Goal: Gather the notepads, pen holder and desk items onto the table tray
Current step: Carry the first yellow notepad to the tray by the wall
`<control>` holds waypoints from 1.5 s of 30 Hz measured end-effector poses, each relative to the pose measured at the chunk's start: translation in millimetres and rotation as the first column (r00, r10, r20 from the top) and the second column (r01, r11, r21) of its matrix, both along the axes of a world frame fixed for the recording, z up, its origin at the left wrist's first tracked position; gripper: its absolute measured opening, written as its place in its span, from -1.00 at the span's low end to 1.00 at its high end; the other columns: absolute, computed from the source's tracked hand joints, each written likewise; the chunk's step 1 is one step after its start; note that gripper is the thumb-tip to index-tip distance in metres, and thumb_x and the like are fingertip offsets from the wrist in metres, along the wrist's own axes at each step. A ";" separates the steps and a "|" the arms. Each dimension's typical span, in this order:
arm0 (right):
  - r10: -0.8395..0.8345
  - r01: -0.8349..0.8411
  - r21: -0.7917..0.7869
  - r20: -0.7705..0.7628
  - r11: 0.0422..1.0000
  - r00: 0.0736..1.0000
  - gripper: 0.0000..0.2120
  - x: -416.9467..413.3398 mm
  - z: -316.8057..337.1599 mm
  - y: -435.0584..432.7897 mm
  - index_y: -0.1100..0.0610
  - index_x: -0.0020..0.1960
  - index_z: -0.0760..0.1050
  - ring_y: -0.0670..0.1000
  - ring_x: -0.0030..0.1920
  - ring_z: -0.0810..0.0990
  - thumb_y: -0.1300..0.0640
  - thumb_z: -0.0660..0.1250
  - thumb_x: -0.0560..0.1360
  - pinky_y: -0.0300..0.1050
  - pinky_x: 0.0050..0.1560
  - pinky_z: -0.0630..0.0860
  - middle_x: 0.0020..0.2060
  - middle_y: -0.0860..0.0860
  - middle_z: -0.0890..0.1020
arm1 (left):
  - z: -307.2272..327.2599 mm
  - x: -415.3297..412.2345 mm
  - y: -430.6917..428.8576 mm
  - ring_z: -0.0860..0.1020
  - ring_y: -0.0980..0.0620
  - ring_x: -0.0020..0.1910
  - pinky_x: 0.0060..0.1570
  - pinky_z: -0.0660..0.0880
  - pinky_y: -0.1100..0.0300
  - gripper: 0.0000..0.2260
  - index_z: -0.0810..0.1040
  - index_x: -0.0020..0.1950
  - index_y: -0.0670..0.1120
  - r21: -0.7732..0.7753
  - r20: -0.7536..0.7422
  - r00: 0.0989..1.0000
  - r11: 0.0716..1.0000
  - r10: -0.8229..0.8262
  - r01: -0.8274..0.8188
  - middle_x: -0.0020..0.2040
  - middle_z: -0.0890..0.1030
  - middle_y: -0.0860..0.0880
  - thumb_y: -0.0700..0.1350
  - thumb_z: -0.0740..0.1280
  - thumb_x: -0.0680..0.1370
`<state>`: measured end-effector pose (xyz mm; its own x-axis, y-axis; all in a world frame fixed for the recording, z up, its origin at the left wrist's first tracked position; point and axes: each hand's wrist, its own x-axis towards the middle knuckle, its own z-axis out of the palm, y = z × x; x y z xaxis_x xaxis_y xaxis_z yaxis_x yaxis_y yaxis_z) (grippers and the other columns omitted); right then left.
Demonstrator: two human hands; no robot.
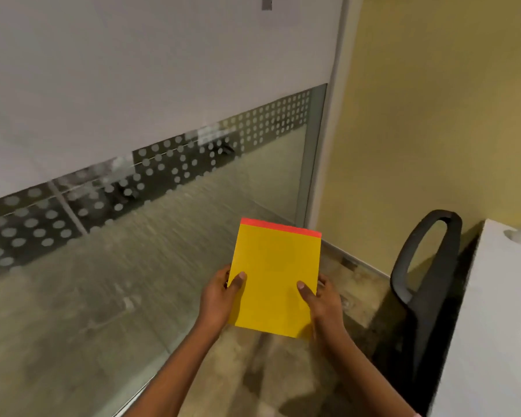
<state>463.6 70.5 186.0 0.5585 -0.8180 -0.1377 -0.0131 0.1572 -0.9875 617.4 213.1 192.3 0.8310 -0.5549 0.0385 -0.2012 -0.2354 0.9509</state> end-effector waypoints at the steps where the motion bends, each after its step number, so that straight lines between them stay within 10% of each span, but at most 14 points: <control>1: -0.012 0.012 -0.004 -0.006 1.000 1.000 -0.58 5.9 1.9 -8.6 0.13 0.34 0.37 -0.10 0.02 0.57 0.14 0.38 0.52 -0.15 -0.09 0.49 0.15 0.00 0.57 | 3.1 8.2 -11.4 0.58 0.27 -0.10 -0.20 0.44 0.32 -0.86 0.51 0.09 0.15 -0.008 0.003 1.000 1.000 -0.024 0.024 -0.06 0.60 0.23 -0.06 0.33 0.57; 22: -0.544 0.543 -0.025 -0.064 0.839 0.837 -0.56 76.2 26.9 -240.8 -0.08 0.22 0.33 -0.15 0.02 0.54 0.16 0.45 0.46 -0.19 -0.13 0.44 0.04 -0.17 0.54 | 24.9 122.8 -339.7 0.60 0.04 -0.05 -0.11 0.47 0.20 -0.80 0.54 0.16 -0.01 -0.095 0.025 0.864 0.859 -0.503 0.503 -0.01 0.62 0.07 -0.15 0.36 0.54; 32: -0.807 0.808 -0.015 -0.065 0.589 0.587 -0.58 85.0 31.8 -347.7 0.02 0.26 0.37 -0.09 0.01 0.60 0.26 0.41 0.49 -0.23 -0.21 0.45 0.06 -0.03 0.60 | 38.5 127.7 -513.1 0.54 0.18 -0.10 -0.22 0.39 0.57 -0.76 0.53 0.22 -0.12 -0.077 0.074 0.660 0.655 -0.748 0.751 0.04 0.58 0.04 -0.20 0.34 0.56; 45: -0.929 0.931 0.055 -0.076 0.360 0.363 -0.74 22.0 15.6 -518.4 -0.04 0.10 0.50 0.03 0.01 0.64 0.18 0.43 0.47 0.08 0.00 0.57 0.05 -0.05 0.65 | 20.0 58.4 -748.8 0.59 0.15 0.02 -0.07 0.46 0.35 -0.73 0.53 0.26 -0.05 -0.024 0.044 0.372 0.371 -0.927 0.928 0.07 0.62 0.08 -0.13 0.35 0.56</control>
